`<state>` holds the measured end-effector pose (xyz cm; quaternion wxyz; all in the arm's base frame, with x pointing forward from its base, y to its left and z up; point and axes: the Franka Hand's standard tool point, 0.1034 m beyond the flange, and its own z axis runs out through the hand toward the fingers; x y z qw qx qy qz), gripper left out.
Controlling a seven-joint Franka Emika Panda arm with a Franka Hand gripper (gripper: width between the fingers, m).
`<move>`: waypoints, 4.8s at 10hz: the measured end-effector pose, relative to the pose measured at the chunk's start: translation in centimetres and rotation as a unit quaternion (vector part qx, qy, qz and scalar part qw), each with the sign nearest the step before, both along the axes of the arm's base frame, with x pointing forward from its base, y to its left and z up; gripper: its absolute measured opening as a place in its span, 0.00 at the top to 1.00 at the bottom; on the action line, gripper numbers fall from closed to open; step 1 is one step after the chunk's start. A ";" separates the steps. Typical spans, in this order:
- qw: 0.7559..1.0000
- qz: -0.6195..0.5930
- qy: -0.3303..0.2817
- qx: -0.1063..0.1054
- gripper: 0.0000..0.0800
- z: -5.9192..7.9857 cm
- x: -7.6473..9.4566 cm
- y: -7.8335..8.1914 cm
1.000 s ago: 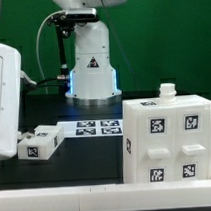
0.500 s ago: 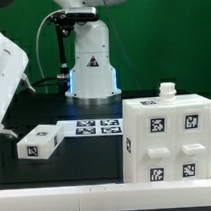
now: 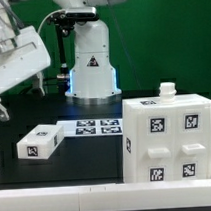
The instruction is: Assemble cabinet
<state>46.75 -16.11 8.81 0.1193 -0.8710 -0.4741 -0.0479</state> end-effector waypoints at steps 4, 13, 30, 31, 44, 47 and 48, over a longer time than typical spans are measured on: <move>0.997 -0.063 -0.018 -0.036 0.00 -0.4 0.6 -0.9; 0.841 -0.538 0.031 -0.048 0.00 -1.8 0.5 0.7; 0.832 -0.544 0.063 -0.083 0.15 -7.9 -3.6 2.2; 0.832 -0.544 0.063 -0.083 0.31 -7.9 -3.6 2.2; 0.813 -0.568 0.102 -0.070 0.30 4.3 4.5 10.6; 0.822 -0.556 0.102 -0.067 0.30 9.7 9.2 13.0; 0.821 -0.557 0.105 -0.069 0.30 9.3 9.0 12.9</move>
Offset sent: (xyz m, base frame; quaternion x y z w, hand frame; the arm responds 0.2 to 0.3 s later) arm 0.0043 -0.0081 -0.0066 -0.0889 -0.0231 0.1373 0.9863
